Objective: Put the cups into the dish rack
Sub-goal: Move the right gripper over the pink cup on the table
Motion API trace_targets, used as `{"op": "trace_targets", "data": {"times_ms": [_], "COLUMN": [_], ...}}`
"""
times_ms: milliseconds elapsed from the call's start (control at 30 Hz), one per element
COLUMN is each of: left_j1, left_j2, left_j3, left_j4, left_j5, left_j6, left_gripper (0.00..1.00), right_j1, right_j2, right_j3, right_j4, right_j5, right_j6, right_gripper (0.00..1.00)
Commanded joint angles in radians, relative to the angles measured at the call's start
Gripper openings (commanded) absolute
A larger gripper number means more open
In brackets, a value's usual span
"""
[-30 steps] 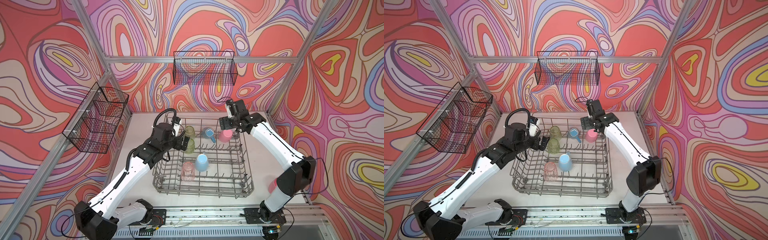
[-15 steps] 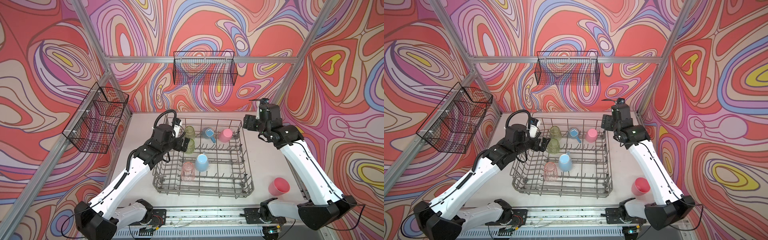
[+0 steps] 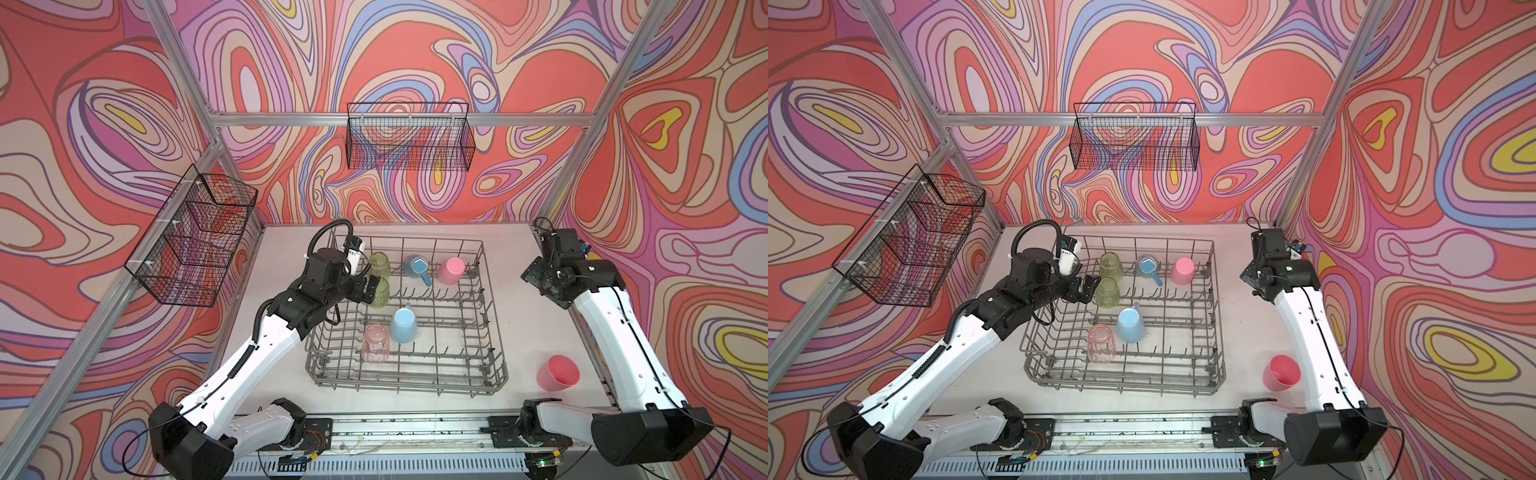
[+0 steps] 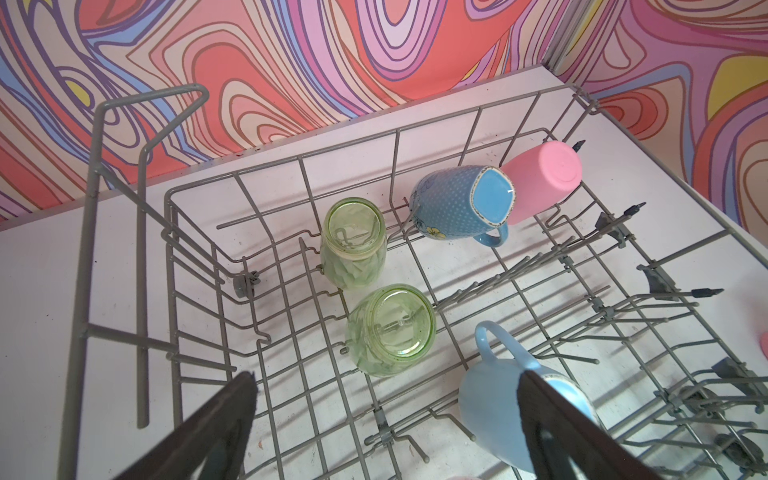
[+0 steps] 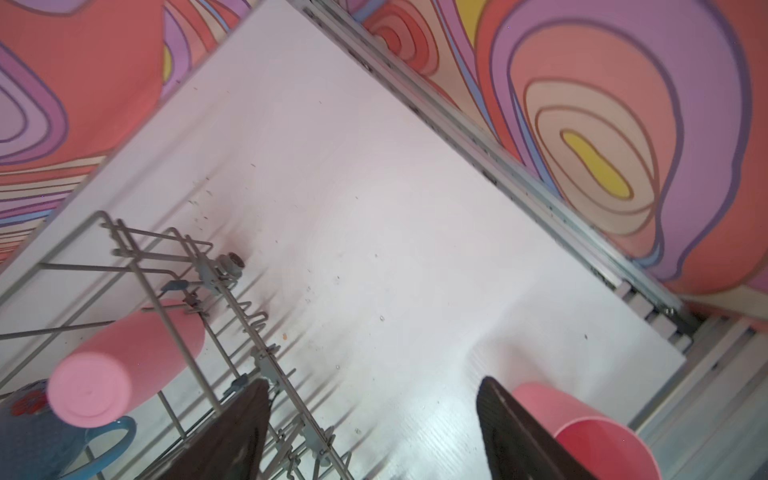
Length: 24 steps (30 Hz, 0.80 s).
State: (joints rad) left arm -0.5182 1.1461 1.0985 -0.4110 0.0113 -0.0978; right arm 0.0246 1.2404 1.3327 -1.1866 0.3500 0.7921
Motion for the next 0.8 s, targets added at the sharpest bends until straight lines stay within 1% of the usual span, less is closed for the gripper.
{"op": "trace_targets", "data": {"times_ms": [0,133,200,467,633,767], "left_j1": [-0.002,-0.002,-0.002,-0.003,-0.003,-0.003], "left_j2": [0.009,0.019,0.030,0.059,0.096,0.141], "left_j3": [-0.001,-0.002,0.001,-0.002,0.000,0.013], "left_j4": [0.019,0.026,0.023,0.023,0.028,0.022], "left_j5": [0.018,0.021,0.025,0.023,0.037,0.050], "left_j6": [-0.003,-0.006,-0.006,-0.007,-0.010,-0.016], "left_gripper": [1.00,1.00,1.00,0.99,0.99,0.98], "right_j1": [-0.021,-0.022,-0.022,-0.033,-0.050,-0.052], "right_j2": [-0.027,-0.047,-0.071,-0.152,-0.190,-0.205], "right_j3": [-0.067,-0.115,-0.141,-0.277,-0.367,-0.405], "right_j4": [-0.075,-0.146,-0.169,-0.134,-0.095,-0.105], "right_j5": [-0.011,0.034,0.053,0.026,-0.012,0.007], "right_j6": [0.180,0.284,0.311,0.324,0.337,0.370], "right_gripper": [0.81,0.80,0.79,0.78,0.77,0.77]}}
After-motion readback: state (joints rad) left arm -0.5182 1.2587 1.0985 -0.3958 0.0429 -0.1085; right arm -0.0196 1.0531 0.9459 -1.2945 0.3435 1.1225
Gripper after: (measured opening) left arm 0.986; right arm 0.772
